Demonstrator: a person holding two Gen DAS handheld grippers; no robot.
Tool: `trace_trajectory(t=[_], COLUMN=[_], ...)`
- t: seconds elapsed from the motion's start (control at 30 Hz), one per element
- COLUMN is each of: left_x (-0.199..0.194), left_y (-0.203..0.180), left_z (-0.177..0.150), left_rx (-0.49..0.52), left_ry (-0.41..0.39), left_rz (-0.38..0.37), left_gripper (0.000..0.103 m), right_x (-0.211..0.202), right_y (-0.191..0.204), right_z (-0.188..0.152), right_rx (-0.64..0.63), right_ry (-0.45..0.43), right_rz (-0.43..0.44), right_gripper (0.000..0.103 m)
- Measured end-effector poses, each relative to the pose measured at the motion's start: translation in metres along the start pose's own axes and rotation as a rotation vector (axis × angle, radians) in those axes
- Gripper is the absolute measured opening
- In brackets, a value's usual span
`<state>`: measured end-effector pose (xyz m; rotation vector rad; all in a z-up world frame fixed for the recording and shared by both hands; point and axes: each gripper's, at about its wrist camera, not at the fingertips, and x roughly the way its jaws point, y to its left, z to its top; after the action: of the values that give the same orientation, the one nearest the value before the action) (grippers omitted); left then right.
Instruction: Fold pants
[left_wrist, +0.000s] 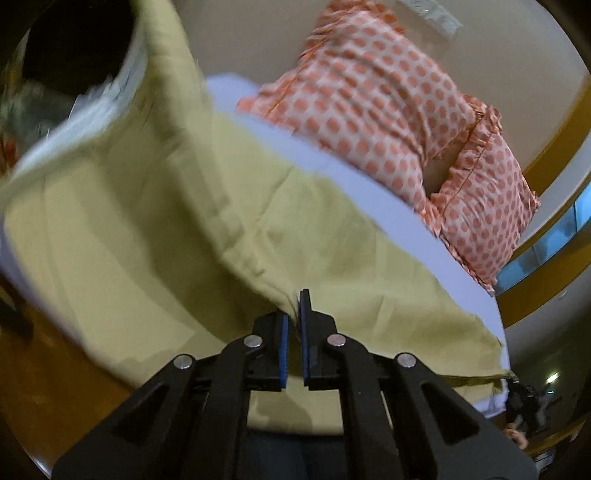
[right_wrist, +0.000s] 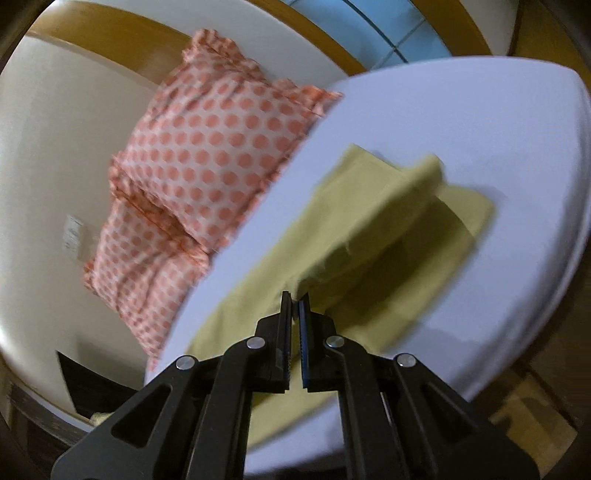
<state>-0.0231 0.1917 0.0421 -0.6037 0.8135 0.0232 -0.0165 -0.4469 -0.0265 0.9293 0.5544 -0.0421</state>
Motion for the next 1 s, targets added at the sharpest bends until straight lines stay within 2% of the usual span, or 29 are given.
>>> trace_trajectory(t=[0.17, 0.23, 0.27, 0.3, 0.33, 0.37, 0.5, 0.67, 0.73, 0.77, 0.8, 0.83, 0.87, 0.93, 1.0], left_x=[-0.006, -0.008, -0.008, -0.007, -0.007, -0.007, -0.015, -0.035, -0.042, -0.044, -0.047, -0.048, -0.048, -0.048, -0.049], left_y=[0.007, 0.009, 0.011, 0.013, 0.016, 0.018, 0.025, 0.033, 0.038, 0.04, 0.045, 0.049, 0.053, 0.062, 0.068], left_z=[-0.025, -0.032, -0.035, -0.039, -0.042, -0.045, -0.055, -0.061, -0.061, -0.061, -0.061, -0.061, -0.061, -0.06, -0.06], left_rx=[0.025, 0.033, 0.034, 0.032, 0.027, 0.024, 0.018, 0.02, 0.017, 0.014, 0.004, -0.004, -0.014, -0.032, -0.045], left_ry=[-0.02, -0.022, -0.019, -0.012, -0.005, -0.002, -0.015, -0.069, -0.093, -0.103, -0.113, -0.115, -0.118, -0.123, -0.137], left_rz=[0.015, 0.015, 0.013, 0.01, 0.002, -0.002, -0.014, 0.001, 0.022, 0.028, 0.029, 0.029, 0.024, 0.018, 0.012], left_gripper=[0.005, 0.005, 0.005, 0.005, 0.006, 0.009, 0.015, 0.026, 0.029, 0.031, 0.032, 0.034, 0.034, 0.037, 0.043], right_x=[-0.004, -0.014, -0.024, -0.031, -0.04, -0.044, -0.045, -0.025, -0.013, -0.007, -0.003, -0.003, -0.002, -0.003, -0.004], right_y=[-0.011, -0.011, -0.013, -0.014, -0.019, -0.022, -0.036, -0.028, -0.023, -0.022, -0.022, -0.019, -0.017, -0.007, 0.027], right_z=[-0.01, -0.011, -0.01, -0.009, -0.007, -0.006, 0.001, 0.006, 0.003, 0.001, -0.003, -0.007, -0.006, -0.004, -0.001], right_rx=[-0.003, -0.016, -0.019, -0.017, -0.005, 0.0, 0.033, -0.037, -0.075, -0.082, -0.091, -0.141, -0.166, -0.193, -0.278], right_ry=[0.026, 0.01, -0.017, -0.045, -0.092, -0.116, -0.168, -0.19, -0.196, -0.176, -0.169, -0.202, -0.199, -0.211, -0.221], right_rz=[-0.055, -0.078, -0.116, -0.136, -0.155, -0.164, -0.187, -0.182, -0.167, -0.133, -0.131, -0.144, -0.1, -0.07, -0.007], right_gripper=[0.005, 0.018, 0.038, 0.062, 0.069, 0.07, 0.068, 0.065, 0.05, 0.029, 0.019, 0.01, 0.006, 0.006, 0.005])
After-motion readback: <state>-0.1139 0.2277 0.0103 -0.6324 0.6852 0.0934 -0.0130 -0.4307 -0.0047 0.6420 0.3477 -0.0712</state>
